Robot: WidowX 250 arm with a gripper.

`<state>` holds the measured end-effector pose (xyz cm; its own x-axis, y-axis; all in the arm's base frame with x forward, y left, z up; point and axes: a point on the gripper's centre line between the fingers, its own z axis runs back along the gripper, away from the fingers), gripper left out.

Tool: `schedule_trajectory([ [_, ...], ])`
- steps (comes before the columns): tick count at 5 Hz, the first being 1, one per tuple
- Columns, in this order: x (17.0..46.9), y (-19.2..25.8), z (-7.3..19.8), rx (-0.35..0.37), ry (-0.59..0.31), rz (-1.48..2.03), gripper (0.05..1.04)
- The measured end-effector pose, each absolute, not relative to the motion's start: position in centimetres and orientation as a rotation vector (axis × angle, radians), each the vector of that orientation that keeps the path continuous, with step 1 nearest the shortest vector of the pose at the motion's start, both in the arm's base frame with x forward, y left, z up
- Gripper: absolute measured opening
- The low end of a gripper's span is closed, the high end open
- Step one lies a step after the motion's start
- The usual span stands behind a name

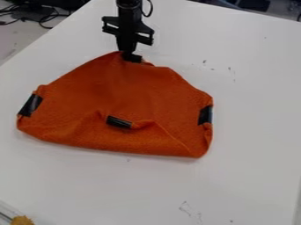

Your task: Fold the cloth from top to bottom

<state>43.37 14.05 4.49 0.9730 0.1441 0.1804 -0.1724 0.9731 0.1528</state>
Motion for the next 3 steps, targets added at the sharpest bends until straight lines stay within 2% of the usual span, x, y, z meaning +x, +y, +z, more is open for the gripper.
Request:
schedule_trajectory([
  [3, 36.7, 12.5, 3.7, 0.078, -0.169, 0.254, 0.077],
])
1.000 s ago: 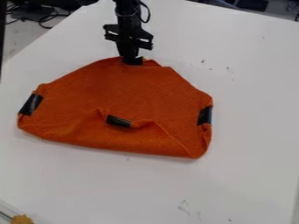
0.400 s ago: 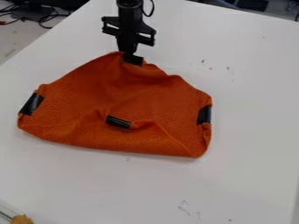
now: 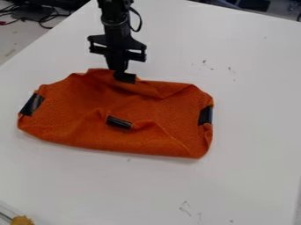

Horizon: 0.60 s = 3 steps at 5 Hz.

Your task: Fold the cloth from top to bottom

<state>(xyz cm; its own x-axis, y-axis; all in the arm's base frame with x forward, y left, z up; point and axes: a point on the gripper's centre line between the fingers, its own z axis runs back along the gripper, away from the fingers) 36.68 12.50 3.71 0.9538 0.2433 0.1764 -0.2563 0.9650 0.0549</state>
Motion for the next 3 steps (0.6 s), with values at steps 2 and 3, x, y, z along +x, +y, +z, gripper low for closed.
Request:
schedule_trajectory([
  [2, 33.3, 12.0, 2.3, 0.007, -0.17, 0.31, 0.077],
  [3, 33.0, 11.9, 2.1, -0.003, -0.163, 0.301, 0.096],
])
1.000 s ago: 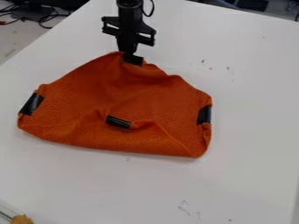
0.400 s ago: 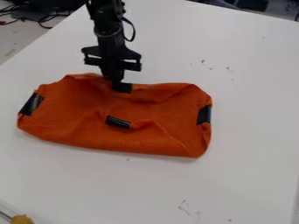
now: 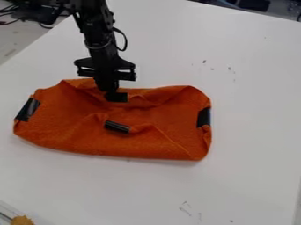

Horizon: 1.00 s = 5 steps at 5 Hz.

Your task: Fold the cloth from top to bottom

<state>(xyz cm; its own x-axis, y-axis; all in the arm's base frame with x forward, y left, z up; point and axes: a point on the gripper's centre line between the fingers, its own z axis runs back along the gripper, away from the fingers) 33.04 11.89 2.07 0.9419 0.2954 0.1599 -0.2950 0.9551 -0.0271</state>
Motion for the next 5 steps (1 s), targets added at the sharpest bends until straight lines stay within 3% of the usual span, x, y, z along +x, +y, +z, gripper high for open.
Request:
schedule_trajectory([
  [1, 32.6, 11.9, 2.3, 0.004, -0.119, 0.295, 0.26],
  [3, 32.5, 11.6, 3.5, 0.041, -0.039, 0.273, 0.833],
  [4, 31.3, 11.3, 4.7, 0.044, -0.003, 0.277, 1.011],
  [5, 28.9, 11.4, 5.1, 0.036, 0.046, 0.324, 1.007],
])
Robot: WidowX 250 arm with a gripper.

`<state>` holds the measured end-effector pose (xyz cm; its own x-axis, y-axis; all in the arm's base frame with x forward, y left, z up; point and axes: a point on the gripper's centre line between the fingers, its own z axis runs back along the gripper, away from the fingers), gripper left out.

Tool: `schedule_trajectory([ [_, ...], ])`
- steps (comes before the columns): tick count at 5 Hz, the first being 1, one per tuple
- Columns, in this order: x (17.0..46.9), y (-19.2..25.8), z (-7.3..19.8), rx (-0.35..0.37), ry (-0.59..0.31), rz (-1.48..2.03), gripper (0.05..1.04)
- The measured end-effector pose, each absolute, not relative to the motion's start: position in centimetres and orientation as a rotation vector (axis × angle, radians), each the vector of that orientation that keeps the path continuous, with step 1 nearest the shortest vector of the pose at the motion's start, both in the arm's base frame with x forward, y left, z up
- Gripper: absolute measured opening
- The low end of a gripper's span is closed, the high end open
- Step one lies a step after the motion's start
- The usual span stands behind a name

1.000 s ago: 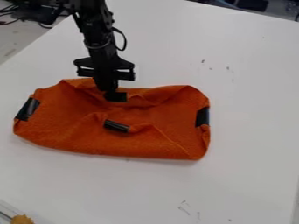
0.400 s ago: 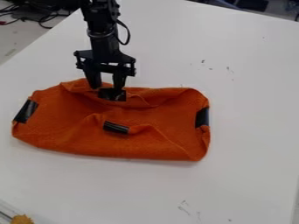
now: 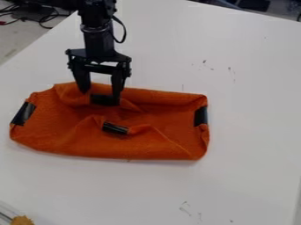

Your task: Fold the cloth from top to bottom

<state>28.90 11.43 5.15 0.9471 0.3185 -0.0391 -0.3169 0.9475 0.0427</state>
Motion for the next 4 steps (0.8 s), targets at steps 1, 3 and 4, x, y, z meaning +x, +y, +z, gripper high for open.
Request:
schedule_trajectory([
  [1, 27.6, 11.4, 5.9, 0.042, 0.047, 0.344, 1.002],
  [3, 29.9, 11.1, 6.9, 0.098, -0.029, 0.247, 1.001],
  [4, 30.8, 11.1, 6.6, 0.091, -0.033, 0.257, 1.001],
])
